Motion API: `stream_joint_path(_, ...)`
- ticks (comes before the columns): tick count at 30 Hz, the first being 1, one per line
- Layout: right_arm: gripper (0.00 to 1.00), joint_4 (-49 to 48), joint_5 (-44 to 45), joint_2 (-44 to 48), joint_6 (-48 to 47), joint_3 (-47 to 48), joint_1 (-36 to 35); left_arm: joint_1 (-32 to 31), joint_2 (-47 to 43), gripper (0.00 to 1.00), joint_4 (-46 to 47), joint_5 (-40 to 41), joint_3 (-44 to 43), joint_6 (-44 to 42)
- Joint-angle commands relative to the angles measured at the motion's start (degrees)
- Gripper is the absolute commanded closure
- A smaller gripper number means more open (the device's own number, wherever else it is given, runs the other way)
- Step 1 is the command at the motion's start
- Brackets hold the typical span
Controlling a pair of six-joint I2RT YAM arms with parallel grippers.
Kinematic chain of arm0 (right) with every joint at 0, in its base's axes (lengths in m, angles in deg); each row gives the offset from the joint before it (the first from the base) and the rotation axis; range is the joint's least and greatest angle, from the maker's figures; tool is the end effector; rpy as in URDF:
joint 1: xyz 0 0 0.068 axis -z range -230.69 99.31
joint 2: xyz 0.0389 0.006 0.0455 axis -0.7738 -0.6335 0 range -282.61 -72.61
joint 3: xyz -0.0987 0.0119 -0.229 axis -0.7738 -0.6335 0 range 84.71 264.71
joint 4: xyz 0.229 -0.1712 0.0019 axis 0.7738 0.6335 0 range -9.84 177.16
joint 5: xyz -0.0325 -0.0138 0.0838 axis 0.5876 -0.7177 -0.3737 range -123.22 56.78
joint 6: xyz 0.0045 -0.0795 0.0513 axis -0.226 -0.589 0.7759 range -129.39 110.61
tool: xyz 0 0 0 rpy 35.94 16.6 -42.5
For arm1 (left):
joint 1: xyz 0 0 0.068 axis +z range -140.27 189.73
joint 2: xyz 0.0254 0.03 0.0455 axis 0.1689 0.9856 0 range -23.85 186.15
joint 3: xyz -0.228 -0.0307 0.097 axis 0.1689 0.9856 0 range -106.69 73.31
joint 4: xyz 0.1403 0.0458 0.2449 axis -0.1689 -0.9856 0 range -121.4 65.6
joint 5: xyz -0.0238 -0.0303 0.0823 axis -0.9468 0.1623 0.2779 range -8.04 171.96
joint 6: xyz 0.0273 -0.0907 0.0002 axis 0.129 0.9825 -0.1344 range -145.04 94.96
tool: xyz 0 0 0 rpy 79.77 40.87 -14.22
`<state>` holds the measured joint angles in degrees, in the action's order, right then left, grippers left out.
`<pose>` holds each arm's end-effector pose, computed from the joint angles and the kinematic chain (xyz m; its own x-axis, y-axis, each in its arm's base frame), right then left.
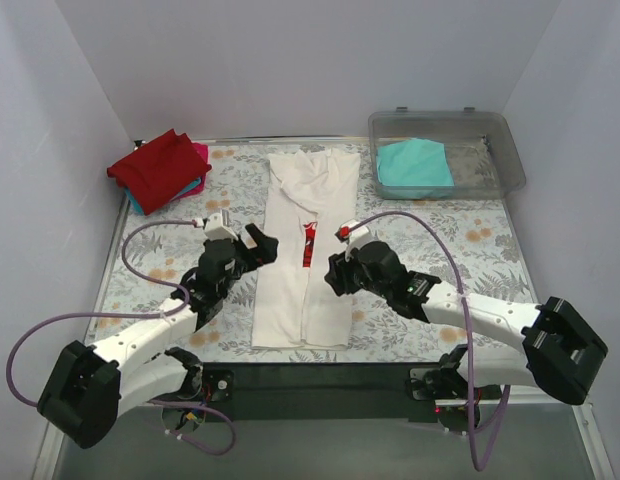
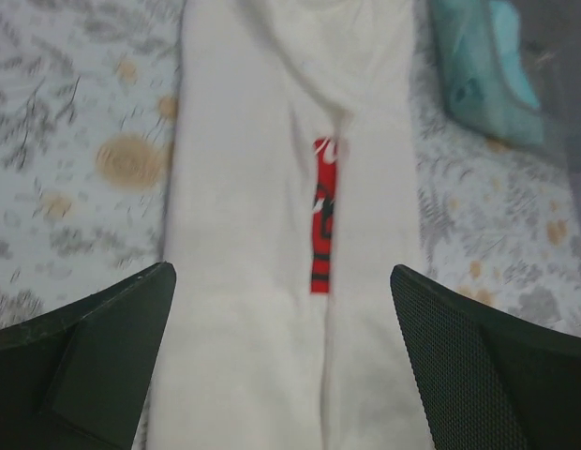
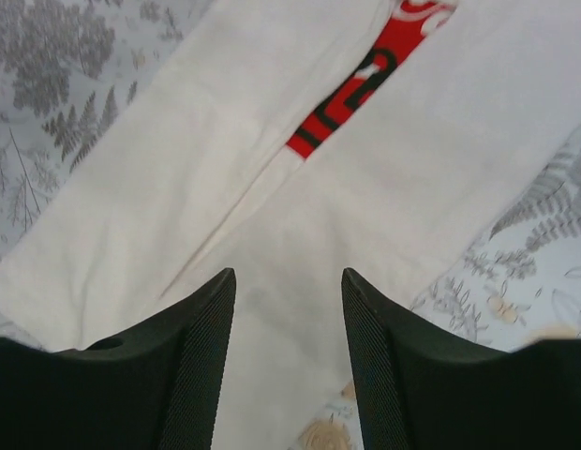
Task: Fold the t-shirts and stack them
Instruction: Fold the tshirt
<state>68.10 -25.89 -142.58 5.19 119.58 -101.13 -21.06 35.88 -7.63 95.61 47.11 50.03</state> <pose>0.2252 0.2553 0.1700 -0.4150 -0.1101 -0.9031 -0.6047 0.7750 0.1834 0.2753 -0.1405 0.1757 -0.3568 -0.8804 -0.3124 -0.1611 0.3874 -0.9077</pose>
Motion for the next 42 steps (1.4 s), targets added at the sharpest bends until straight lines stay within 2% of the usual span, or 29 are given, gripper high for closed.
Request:
stream_joint_path(1,0.54,11.93,5.75,1.33,6.13,0.10,-4.49,-2.78,-3.73,0.09,-16.22,4.62,3.17,6.22)
stream_joint_path(2,0.52,14.40,7.59,1.85,7.11,0.02,-5.28,-3.57,-5.04,0.09,-21.64,5.07,3.52,6.93)
stream_joint_path(5,0.49,18.20,8.57,3.96,11.59,-1.12,-7.04,-5.51,-10.23,0.09,-27.30,3.15,5.63,10.00)
stream_joint_path(11,0.45,22.50,9.10,7.30,18.54,-2.53,-10.12,-7.18,-15.43,0.10,-36.53,1.65,5.72,12.03)
stream_joint_path(13,0.44,24.35,9.37,7.83,20.90,-3.40,-11.44,-7.53,-15.95,0.10,-37.16,-1.25,5.54,12.21)
stream_joint_path(17,0.44,26.64,9.37,8.45,25.39,-5.51,-13.72,-11.13,-14.47,0.10,-39.09,-2.84,5.63,14.31)
stream_joint_path(24,0.44,28.31,10.33,11.35,32.16,-8.77,-16.80,-21.76,-10.33,0.10,-46.91,1.82,2.64,20.71)
stream_joint_path(32,0.44,28.23,10.95,12.41,33.22,-9.04,-18.47,-27.48,-9.63,0.10,-52.89,5.33,2.55,26.79)
stream_joint_path(38,0.44,27.00,11.21,10.57,34.19,-7.98,-20.93,-32.49,-5.77,0.11,-57.02,6.48,2.03,31.79)
stream_joint_path(42,0.44,26.73,11.74,8.02,35.42,-7.10,-22.60,-37.40,-4.88,0.16,-59.93,8.67,1.24,35.05)
